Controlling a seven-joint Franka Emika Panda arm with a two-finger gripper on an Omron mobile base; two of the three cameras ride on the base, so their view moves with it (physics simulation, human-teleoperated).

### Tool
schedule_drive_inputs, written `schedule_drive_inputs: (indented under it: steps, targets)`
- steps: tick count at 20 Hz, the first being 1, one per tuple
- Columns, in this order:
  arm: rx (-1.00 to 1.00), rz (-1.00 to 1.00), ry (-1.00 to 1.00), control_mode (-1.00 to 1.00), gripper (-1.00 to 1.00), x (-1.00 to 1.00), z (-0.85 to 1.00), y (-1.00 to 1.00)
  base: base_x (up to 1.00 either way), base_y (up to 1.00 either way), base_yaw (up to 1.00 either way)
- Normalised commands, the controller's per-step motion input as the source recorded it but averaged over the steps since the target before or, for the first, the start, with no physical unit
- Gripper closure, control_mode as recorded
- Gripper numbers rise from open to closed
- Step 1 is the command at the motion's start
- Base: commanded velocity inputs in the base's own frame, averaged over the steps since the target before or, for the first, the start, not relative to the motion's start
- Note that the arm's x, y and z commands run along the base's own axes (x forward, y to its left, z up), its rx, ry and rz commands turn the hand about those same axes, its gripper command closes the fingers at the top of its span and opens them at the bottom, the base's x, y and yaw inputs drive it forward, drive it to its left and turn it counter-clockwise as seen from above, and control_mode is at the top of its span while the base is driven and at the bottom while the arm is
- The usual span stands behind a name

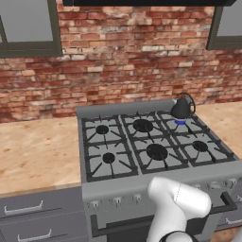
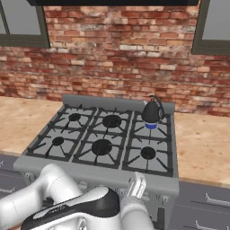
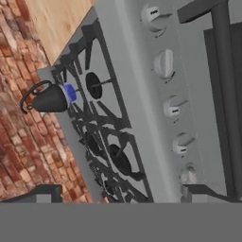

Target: The kettle is done boiling. Turn off the stove, then wait for 300 timesteps before moving the kettle to the dining table.

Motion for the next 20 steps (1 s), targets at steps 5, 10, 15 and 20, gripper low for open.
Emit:
schedule_drive_inputs:
  steps: [5, 10, 15, 20]
  targets:
    - [0.09, -0.04, -0.07, -1.0, -1.0, -0.01, -0.13, 0.0, 0.0, 0.0, 0.0]
    - [0.08, -0.08, -0.06, -1.0, -1.0, 0.0, -0.17, 0.01, 0.0, 0.0, 0.0]
    - [0.05, -0.05, -0.02, -1.0, -1.0, 0.02, -0.15, 0.02, 0.0, 0.0, 0.0]
    - [0.0, -0.04, -0.01, -1.0, -1.0, 0.15, -0.15, 0.11, 0.0, 0.0, 0.0]
